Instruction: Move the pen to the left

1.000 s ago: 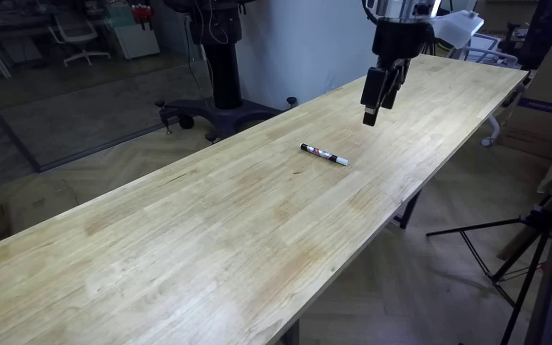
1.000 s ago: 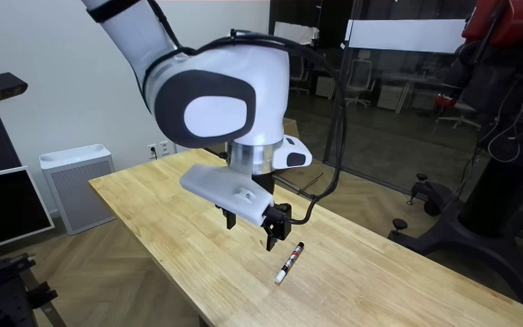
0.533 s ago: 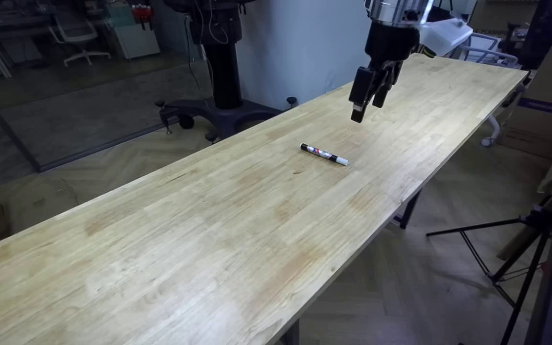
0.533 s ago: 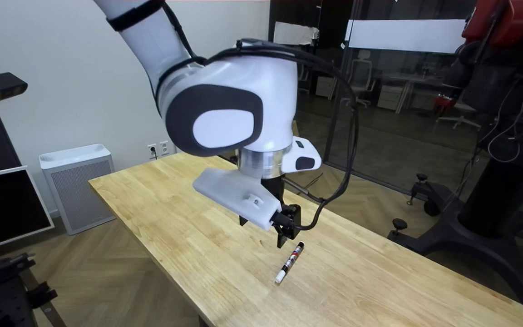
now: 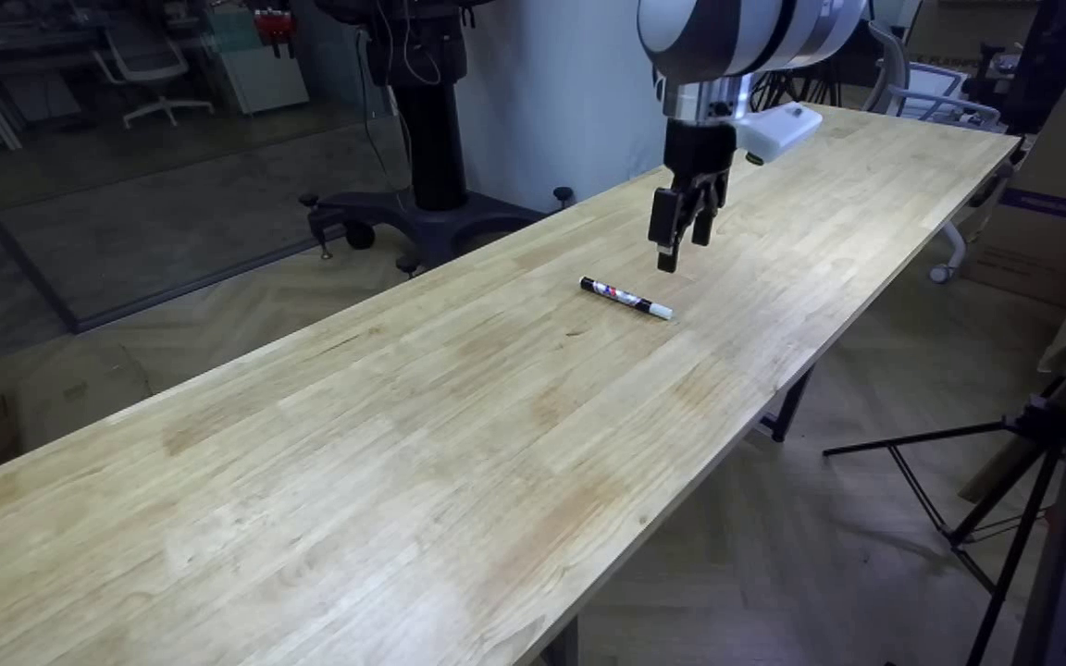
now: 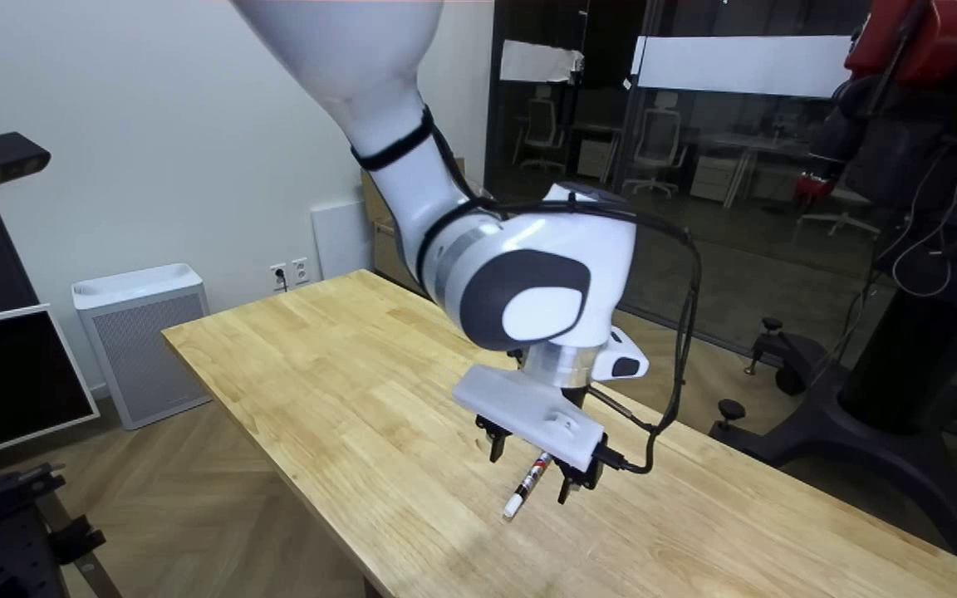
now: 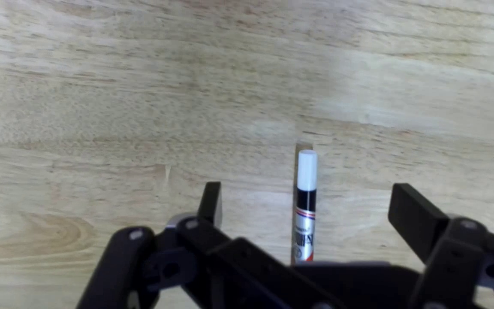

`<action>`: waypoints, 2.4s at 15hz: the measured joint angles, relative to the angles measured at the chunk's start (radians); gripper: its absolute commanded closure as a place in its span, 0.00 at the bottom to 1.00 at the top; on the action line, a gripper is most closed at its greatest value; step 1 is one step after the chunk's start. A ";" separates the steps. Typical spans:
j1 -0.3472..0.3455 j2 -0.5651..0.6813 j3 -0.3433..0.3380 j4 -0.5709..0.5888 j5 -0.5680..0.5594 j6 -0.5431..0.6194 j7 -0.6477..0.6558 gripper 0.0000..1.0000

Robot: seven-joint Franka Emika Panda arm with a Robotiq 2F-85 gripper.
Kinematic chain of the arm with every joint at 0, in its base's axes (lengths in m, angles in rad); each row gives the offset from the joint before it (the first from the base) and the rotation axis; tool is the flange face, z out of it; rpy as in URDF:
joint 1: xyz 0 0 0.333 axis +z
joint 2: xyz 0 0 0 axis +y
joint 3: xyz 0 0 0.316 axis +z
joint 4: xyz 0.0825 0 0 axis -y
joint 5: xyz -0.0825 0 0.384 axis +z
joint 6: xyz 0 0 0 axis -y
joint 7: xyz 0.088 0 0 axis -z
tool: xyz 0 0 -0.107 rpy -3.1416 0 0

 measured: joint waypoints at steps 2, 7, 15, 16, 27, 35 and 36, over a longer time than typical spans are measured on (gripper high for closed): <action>-0.006 0.094 0.004 0.108 -0.037 -0.080 0.000 0.00; 0.002 0.255 0.039 0.317 -0.095 -0.183 0.000 0.00; 0.027 0.354 0.059 0.479 -0.139 -0.183 0.000 0.55; 0.028 0.361 0.060 0.492 -0.141 -0.183 0.000 0.61; 0.050 0.395 0.060 0.560 -0.164 -0.178 0.013 0.95; 0.171 0.386 0.053 0.546 -0.180 -0.154 0.212 0.95; 0.198 0.381 0.050 0.538 -0.181 -0.154 0.247 0.95</action>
